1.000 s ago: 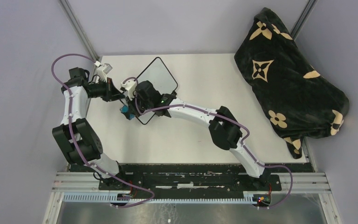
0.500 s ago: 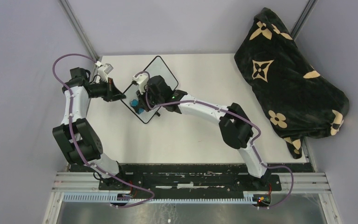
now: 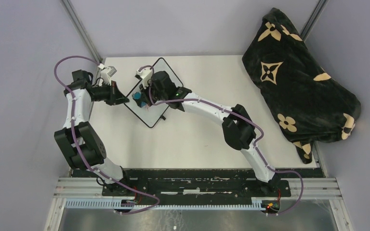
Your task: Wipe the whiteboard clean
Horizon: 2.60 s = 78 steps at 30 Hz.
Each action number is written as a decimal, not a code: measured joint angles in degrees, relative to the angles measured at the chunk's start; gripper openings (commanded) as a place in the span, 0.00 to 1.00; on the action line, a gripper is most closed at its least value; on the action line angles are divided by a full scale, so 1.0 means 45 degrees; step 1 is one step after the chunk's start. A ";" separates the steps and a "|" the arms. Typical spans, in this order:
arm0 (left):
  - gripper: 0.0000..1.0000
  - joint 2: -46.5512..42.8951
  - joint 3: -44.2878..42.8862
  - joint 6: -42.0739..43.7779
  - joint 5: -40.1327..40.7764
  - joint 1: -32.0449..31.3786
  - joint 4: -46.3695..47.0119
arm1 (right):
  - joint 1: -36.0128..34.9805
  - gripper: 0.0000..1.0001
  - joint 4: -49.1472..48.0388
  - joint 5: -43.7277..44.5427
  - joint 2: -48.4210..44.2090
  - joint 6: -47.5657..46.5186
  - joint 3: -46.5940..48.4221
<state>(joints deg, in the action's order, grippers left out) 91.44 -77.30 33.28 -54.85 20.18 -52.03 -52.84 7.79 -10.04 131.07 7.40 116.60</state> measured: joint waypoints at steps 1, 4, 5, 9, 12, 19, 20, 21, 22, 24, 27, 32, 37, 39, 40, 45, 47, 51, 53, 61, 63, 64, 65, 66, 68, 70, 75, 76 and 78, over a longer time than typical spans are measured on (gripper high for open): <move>0.03 0.0015 0.0000 0.0000 0.0117 0.0053 -0.0029 | 0.0034 0.01 0.0019 -0.0034 0.0117 0.0019 0.0146; 0.03 0.0015 0.0000 0.0000 0.0180 0.0068 -0.0068 | 0.0112 0.01 0.0073 -0.0039 0.0151 0.0024 0.0194; 0.03 0.0015 0.0000 0.0000 0.0180 0.0068 -0.0068 | 0.0141 0.01 0.0063 -0.0058 0.0151 0.0049 0.0185; 0.03 0.0015 0.0000 0.0005 0.0199 0.0068 -0.0078 | 0.0325 0.01 -0.0330 -0.0199 0.0015 0.0112 -0.0393; 0.03 0.0015 0.0000 0.0005 0.0209 0.0068 -0.0083 | 0.0699 0.01 -0.0471 -0.0248 -0.0243 0.0151 -0.1209; 0.03 0.0015 -0.0068 0.0000 0.0204 0.0063 -0.0180 | 0.1637 0.00 -0.0466 -0.0350 -0.0452 0.0228 -0.2215; 0.03 0.0015 -0.0073 0.0000 0.0204 0.0063 -0.0194 | 0.1666 0.01 -0.0461 -0.0389 -0.0452 0.0267 -0.2220; 0.03 0.0015 -0.0083 0.0000 0.0204 0.0058 -0.0223 | 0.1661 0.01 -0.0452 -0.0384 -0.0452 0.0287 -0.2220; 0.03 0.0015 -0.0087 0.0005 0.0209 0.0058 -0.0248 | 0.1627 0.01 -0.0442 -0.0359 -0.0457 0.0282 -0.2220; 0.03 0.0015 -0.0102 0.0005 0.0223 0.0068 -0.0306 | 0.1540 0.01 -0.0408 -0.0262 -0.0471 0.0262 -0.2220; 0.03 0.0015 -0.0141 0.0005 0.0262 0.0068 -0.0384 | 0.1302 0.00 -0.0335 -0.0029 -0.0505 0.0165 -0.2220; 0.03 0.0015 -0.0170 0.0005 0.0316 0.0141 -0.0510 | 0.0908 0.00 -0.0185 0.0510 -0.0593 -0.0155 -0.2220; 0.03 0.0010 -0.0170 0.0010 0.0330 0.0160 -0.0515 | 0.0321 0.01 -0.0005 0.0597 -0.0597 -0.0257 -0.2215; 0.03 0.0010 -0.0170 0.0010 0.0330 0.0165 -0.0515 | 0.0083 0.01 0.0049 0.0593 -0.0597 -0.0277 -0.2210; 0.03 0.0010 -0.0170 0.0010 0.0330 0.0165 -0.0515 | 0.0000 0.01 0.0068 0.0588 -0.0597 -0.0277 -0.2200; 0.03 0.0010 -0.0170 0.0010 0.0301 0.0160 -0.0525 | -0.0321 0.01 0.0238 0.0549 -0.0593 -0.0287 -0.2035; 0.03 0.0005 -0.0170 0.0010 0.0282 0.0160 -0.0534 | -0.0369 0.01 0.0233 0.0534 -0.0593 -0.0291 -0.2001; 0.03 0.0005 -0.0170 0.0010 0.0282 0.0160 -0.0549 | -0.0316 0.01 0.0243 0.0578 -0.0578 -0.0384 -0.1987; 0.03 0.0005 -0.0170 0.0010 0.0282 0.0160 -0.0549 | -0.0180 0.01 0.0238 0.0563 -0.0568 -0.0379 -0.1987; 0.03 0.0005 -0.0170 0.0010 0.0282 0.0112 -0.0457 | 0.0777 0.01 0.0010 0.0185 -0.0568 -0.0272 -0.2467; 0.03 0.0005 -0.0170 0.0010 0.0282 0.0102 -0.0457 | 0.1151 0.01 0.0024 0.0131 -0.0578 -0.0272 -0.2608; 0.03 0.0005 -0.0170 0.0010 0.0282 0.0087 -0.0461 | 0.1345 0.01 0.0044 0.0126 -0.0583 -0.0272 -0.2667; 0.03 0.0005 -0.0165 0.0010 0.0282 0.0073 -0.0461 | 0.1477 0.01 0.0058 0.0126 -0.0583 -0.0272 -0.2691; 0.03 0.0005 -0.0165 0.0010 0.0277 0.0063 -0.0466 | 0.1642 0.01 0.0097 0.0141 -0.0583 -0.0277 -0.2720; 0.03 0.0005 -0.0170 0.0010 0.0272 0.0058 -0.0481 | 0.1855 0.00 0.0121 0.0185 -0.0583 -0.0277 -0.2744; 0.03 0.0005 -0.0165 0.0005 0.0262 0.0053 -0.0505 | 0.1889 0.01 0.0136 0.0209 -0.0583 -0.0257 -0.2749; 0.03 0.0005 -0.0165 0.0010 0.0272 0.0068 -0.0520 | 0.1622 0.00 0.0194 0.0583 -0.0593 -0.0277 -0.2749; 0.03 0.0000 -0.0165 0.0005 0.0282 0.0087 -0.0529 | 0.1515 0.00 0.0223 0.0743 -0.0612 -0.0287 -0.2749; 0.03 -0.0005 -0.0165 0.0010 0.0287 0.0126 -0.0573 | 0.1341 0.01 0.0272 0.0937 -0.0641 -0.0321 -0.2749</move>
<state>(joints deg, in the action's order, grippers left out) 91.42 -78.04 33.32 -53.56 20.75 -54.61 -46.81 9.02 -5.82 128.18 5.96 104.22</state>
